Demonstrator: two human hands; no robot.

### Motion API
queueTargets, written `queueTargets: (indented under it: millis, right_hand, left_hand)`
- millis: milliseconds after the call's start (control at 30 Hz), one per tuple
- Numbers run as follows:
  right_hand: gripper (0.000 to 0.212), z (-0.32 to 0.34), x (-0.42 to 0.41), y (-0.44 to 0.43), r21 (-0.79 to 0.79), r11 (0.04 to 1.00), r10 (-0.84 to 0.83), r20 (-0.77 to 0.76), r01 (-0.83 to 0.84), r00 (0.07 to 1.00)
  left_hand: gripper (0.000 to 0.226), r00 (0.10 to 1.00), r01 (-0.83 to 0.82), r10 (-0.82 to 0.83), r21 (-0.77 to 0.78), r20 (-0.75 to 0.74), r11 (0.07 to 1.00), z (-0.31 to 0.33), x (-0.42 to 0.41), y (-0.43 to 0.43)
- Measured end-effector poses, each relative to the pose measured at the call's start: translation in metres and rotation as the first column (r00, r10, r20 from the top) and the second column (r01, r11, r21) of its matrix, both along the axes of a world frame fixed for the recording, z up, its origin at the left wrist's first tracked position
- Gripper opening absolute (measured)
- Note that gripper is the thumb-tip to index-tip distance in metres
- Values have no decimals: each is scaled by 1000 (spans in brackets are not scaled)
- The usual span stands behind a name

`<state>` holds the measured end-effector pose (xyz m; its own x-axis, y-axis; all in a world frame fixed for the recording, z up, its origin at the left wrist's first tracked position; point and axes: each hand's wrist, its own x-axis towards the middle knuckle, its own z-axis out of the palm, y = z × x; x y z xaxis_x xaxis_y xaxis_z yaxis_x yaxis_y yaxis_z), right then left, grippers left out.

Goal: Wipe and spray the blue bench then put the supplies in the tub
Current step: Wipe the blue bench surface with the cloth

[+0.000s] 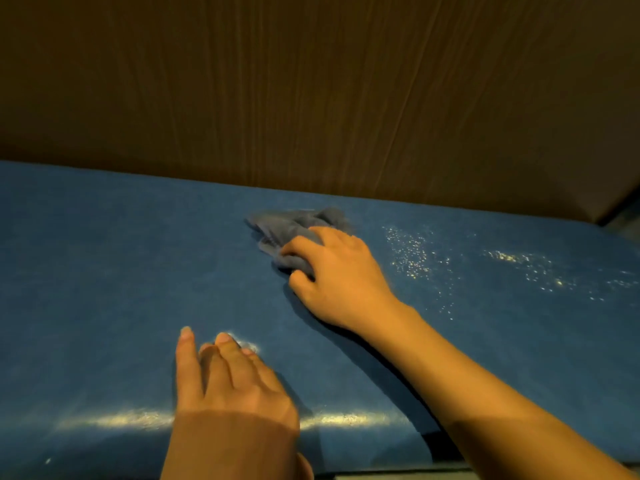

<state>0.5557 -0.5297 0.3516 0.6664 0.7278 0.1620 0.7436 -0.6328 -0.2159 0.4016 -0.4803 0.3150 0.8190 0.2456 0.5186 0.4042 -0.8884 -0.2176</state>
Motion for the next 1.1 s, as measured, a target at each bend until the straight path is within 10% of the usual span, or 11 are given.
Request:
queueTargets:
  millis: [100,267,367,500,633,1100]
  right_hand:
    - [55,2,-26,-14,-18,999,35,-3,-35,999]
    - [41,1,-59,-49,-12,996,87,-30,-87,996]
    - [38,-2,-64,-72,21,995,96,-9,-96,995]
    - [41,2,-46,-88,31,997,76,-30,-75,997]
    - [50,8,-13,-84,21,1000,25,-67,-23,997]
    - [34,10,133,-37,-39,978,-206,4,206,979]
  left_hand:
    - [22,989,-35,28,-44,-145,998,2,-8,1]
    - [107,698,-171,-17,-190,-716,967,63,-1,3]
    - [93,676,-58,-115,-208,-728,976,76,11,9]
    - [58,828,-24,-104,-221,-551,975,52,9,5]
    - [40,959,273,-277,-67,-58,960,-3,20,-28]
    - [28,904,419,-423,74,57,905,-18,46,-42]
